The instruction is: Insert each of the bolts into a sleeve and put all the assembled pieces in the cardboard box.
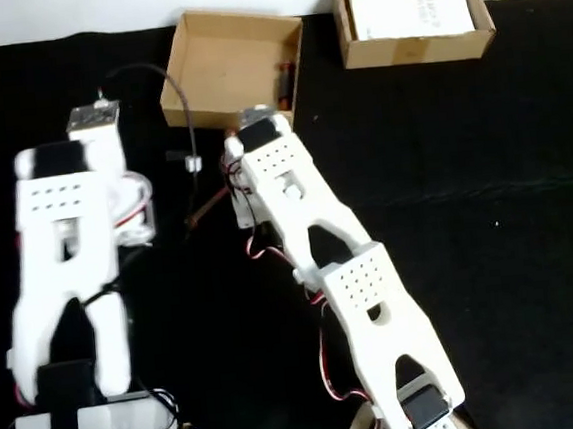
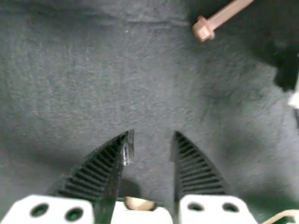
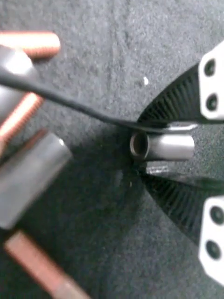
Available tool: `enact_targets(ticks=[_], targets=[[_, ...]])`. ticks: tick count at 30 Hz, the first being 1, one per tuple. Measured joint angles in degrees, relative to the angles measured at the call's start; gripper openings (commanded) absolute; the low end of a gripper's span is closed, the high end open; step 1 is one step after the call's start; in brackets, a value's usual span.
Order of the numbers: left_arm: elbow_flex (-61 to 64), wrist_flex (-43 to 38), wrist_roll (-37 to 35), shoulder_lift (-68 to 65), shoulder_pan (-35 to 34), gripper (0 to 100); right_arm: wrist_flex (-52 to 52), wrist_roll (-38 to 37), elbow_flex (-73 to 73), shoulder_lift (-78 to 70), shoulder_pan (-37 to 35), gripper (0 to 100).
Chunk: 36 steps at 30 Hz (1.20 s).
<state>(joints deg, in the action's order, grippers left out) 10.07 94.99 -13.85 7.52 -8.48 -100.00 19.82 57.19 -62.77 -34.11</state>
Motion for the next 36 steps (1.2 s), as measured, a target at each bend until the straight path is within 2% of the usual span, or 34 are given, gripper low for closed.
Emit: enact_targets(ticks=[2, 6, 14, 19, 23, 28, 36], targets=[[0.0, 0.0, -4.5, 0.0, 1.9, 25, 0.0, -0.3, 0.0, -0.6, -0.1, 15.1], [0.0, -1.5, -12.5, 0.0, 5.9, 25, 0.0, -0.3, 0.0, -1.0, -0.1, 0.3], [0.0, -12.0, -28.7, -1.7, 9.1, 25, -0.1, 1.2, -0.1, -1.3, 1.4, 0.8], [-0.7, -16.3, -36.5, -11.1, 9.8, 25, -0.1, 1.3, -0.1, -1.3, 2.0, 0.8], [-6.8, -17.1, -40.9, -21.8, 8.2, 25, -0.1, 1.3, -0.1, -1.3, 2.3, 0.8], [-20.2, -15.8, -45.3, -34.0, 7.5, 25, -0.1, 1.3, -0.1, -1.3, 2.3, 0.8], [-39.7, -2.5, -46.9, -49.7, 7.6, 22, -0.1, 1.3, -0.1, -1.3, 2.5, 0.8]])
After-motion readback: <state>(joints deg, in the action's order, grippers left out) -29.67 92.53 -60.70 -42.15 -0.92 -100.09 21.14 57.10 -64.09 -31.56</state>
